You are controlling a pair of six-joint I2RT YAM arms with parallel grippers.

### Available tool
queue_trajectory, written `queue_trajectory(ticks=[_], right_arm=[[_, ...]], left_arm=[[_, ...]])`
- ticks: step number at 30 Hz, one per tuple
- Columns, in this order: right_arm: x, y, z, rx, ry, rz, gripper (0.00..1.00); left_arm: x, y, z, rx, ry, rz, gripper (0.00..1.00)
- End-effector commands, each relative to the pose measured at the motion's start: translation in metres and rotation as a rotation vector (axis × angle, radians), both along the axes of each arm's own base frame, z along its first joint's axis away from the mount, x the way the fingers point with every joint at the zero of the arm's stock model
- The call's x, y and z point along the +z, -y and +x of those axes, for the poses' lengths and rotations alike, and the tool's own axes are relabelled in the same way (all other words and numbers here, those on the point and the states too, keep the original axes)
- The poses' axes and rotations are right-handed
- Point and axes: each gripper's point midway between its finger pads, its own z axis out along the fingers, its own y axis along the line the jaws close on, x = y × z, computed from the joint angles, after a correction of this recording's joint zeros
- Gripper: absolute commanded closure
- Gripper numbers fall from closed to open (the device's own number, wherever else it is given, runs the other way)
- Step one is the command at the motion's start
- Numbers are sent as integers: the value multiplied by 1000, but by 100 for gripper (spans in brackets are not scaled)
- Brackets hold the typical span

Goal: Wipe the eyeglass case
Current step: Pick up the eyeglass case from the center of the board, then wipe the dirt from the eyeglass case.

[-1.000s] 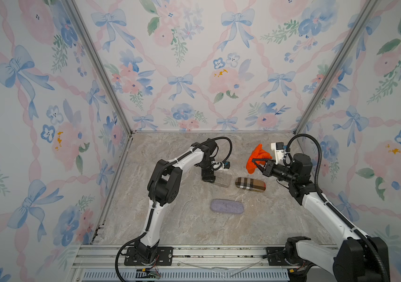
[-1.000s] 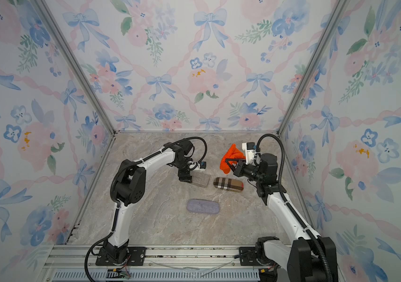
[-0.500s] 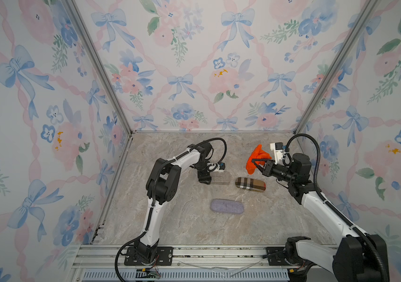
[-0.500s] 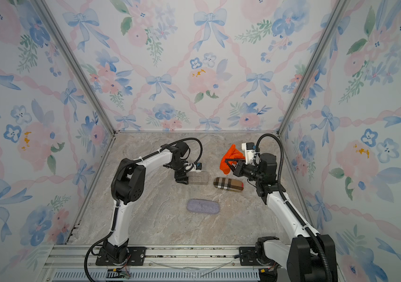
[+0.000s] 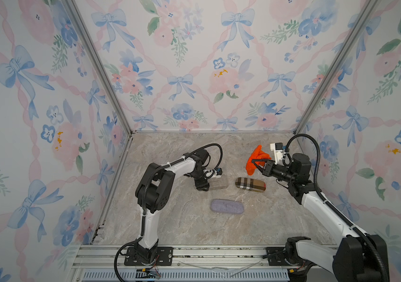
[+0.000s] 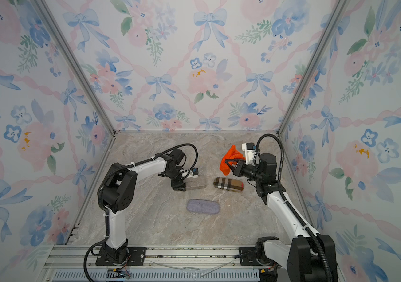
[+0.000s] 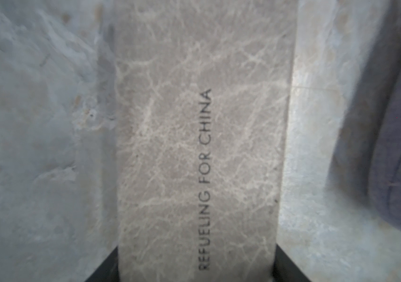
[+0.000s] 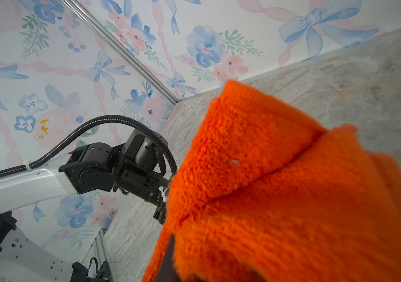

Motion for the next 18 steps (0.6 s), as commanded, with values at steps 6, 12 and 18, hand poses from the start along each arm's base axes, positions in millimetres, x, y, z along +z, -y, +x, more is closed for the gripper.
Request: queue_trajectory(ticks=[6,12,18], right_arm=[[9,-65,-46,265,-160,-46,100],[-19,-84,-47,298,-243,-7,100],[-53,-111,-43,369,-332,3,100]], left_arm=[[90,44,-5,62,284,-166,61],[146,61,-20,118,369,-378,67],[180,69,-36,118,415,-510,67]])
